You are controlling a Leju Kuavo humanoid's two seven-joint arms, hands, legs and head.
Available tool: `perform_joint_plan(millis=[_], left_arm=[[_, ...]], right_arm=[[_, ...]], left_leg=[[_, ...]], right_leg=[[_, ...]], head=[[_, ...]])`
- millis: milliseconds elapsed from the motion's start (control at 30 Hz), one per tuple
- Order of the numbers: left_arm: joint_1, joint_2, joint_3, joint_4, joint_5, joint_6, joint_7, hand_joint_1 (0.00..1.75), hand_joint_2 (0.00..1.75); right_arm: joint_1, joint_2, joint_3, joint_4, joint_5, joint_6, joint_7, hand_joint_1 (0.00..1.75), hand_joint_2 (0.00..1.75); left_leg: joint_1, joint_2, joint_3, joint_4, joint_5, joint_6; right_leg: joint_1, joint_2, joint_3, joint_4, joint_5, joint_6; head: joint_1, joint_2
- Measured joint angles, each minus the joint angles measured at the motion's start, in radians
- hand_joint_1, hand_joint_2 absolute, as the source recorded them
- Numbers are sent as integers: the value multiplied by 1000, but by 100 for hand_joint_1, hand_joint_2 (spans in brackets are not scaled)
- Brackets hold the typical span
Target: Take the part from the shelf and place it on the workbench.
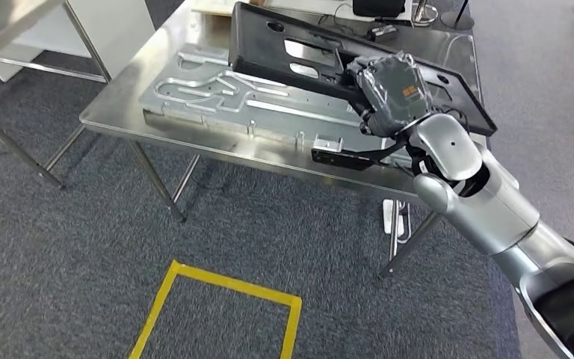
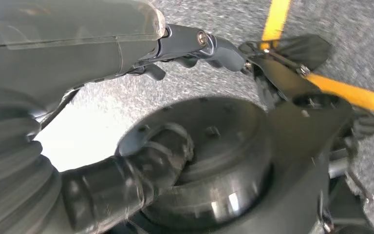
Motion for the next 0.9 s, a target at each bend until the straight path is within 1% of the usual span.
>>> perform_joint_plan(millis=[33,67,100,133,167,200,233,267,300,333,367,400,433,500,533,567,600,633,667,700,733,767,800,833,867,900], left_arm=[[-4,0,0,0,0,0,0,0,175],[-6,0,0,0,0,0,-1,0,175],[-8,0,0,0,0,0,-1,0,175],[-8,0,0,0,1,1,-1,0,175],[-8,1,0,0,2,1,0,0,175],[-8,1,0,0,3,2,0,0,175],[-7,2,0,0,4,2,1,0,175],[-6,4,0,0,4,3,1,0,175],[-3,5,0,0,4,3,3,0,175],[2,9,0,1,5,4,4,0,175],[7,12,0,2,5,4,5,0,175],[10,15,0,3,5,4,5,0,175],[11,18,0,3,6,5,6,0,175],[8,18,-1,2,6,5,6,0,175],[7,17,-1,2,6,5,6,0,175],[6,16,-2,2,6,6,6,0,175],[6,16,-1,2,6,6,5,0,175],[6,16,-1,2,6,6,5,0,175],[6,16,-1,2,6,6,5,0,175],[6,15,-1,2,6,6,5,0,175],[7,14,-1,2,6,6,5,0,175],[7,14,-2,2,6,6,5,0,175],[7,13,-2,2,6,6,5,0,175],[9,13,-2,2,6,6,6,0,175],[10,13,-2,2,6,5,6,0,175],[9,12,-2,2,7,5,7,0,175]], right_arm=[[-8,2,4,3,-3,-2,0,175,175],[-15,3,7,6,-4,-3,0,175,175],[-18,5,13,11,-4,-4,1,175,175],[-18,7,20,17,-4,-4,1,175,175],[-17,10,28,23,-4,-3,1,175,175],[-15,14,37,28,-4,-2,1,175,175],[-15,19,44,32,-4,-1,2,175,175],[-14,25,50,36,-4,1,2,175,175],[-14,32,55,40,-4,3,5,175,175],[-13,39,60,45,-3,7,7,175,175],[-12,47,65,51,-1,11,9,175,175],[-11,53,71,58,0,15,12,175,175],[-10,56,75,63,1,17,13,175,175],[-14,62,78,66,1,19,16,175,175],[-17,65,78,67,1,18,17,175,175],[-20,67,78,67,1,18,18,175,175],[-21,69,79,69,2,18,19,175,175],[-20,70,81,71,2,17,19,175,175],[-17,71,83,74,2,17,19,175,175],[-14,72,85,77,2,17,19,175,175],[-13,73,86,79,2,17,19,175,175],[-12,73,87,81,2,17,19,175,175],[-13,73,87,82,2,18,20,175,175],[-14,73,87,83,2,18,20,175,175],[-14,74,88,86,2,19,20,175,175],[-14,76,90,90,2,22,20,175,175]], left_leg=[[2,1,-16,37,9,-5],[4,1,-48,93,15,-10],[5,2,-91,161,9,-15],[5,2,-136,225,-11,-18],[4,2,-179,273,-42,-20],[2,2,-214,297,-72,-18],[0,2,-237,294,-90,-14],[-4,2,-250,264,-83,-7],[-10,1,-254,212,-43,4],[-16,0,-254,146,34,18],[-23,-2,-255,90,104,30],[-28,-3,-252,51,161,38],[-31,-3,-249,30,190,43],[-29,-1,-229,22,176,47],[-27,0,-214,15,169,51],[-24,-1,-198,8,162,54],[-21,-2,-180,0,155,56],[-20,-3,-163,-5,145,57],[-19,-5,-148,-8,134,57],[-19,-6,-131,-10,122,57],[-18,-7,-114,-10,109,56],[-18,-8,-96,-10,96,55],[-19,-8,-77,-10,82,54],[-18,-9,-62,-11,68,52],[-19,-9,-47,-8,55,49],[-19,-10,-37,-7,42,43]], right_leg=[[-1,2,12,-5,-8,-9],[-1,4,27,-10,-17,-17],[-1,5,44,-16,-26,-23],[1,7,61,-21,-37,-28],[3,10,78,-25,-48,-31],[4,13,96,-27,-61,-32],[6,18,114,-29,-73,-32],[7,21,133,-31,-87,-32],[8,25,152,-32,-101,-31],[10,27,166,-33,-115,-30],[12,31,180,-34,-128,-27],[13,34,189,-36,-140,-22],[14,36,197,-38,-148,-16],[16,37,210,-36,-152,-5],[16,34,208,-15,-147,-1],[16,30,192,25,-145,2],[16,26,161,84,-150,4],[16,23,122,152,-168,7],[14,22,80,210,-200,10],[13,21,44,246,-236,14],[12,20,19,254,-261,17],[12,19,5,233,-261,18],[11,18,1,186,-229,17],[12,15,2,123,-162,13],[16,12,1,64,-87,7],[20,11,3,22,-30,0]], head=[[0,0],[0,0],[0,0],[0,0],[0,0],[0,0],[0,0],[0,0],[0,0],[0,0],[0,0],[1,0],[1,0],[0,0],[0,0],[0,0],[1,0],[1,0],[1,0],[1,0],[1,0],[1,0],[1,0],[1,0],[0,0],[1,0]])
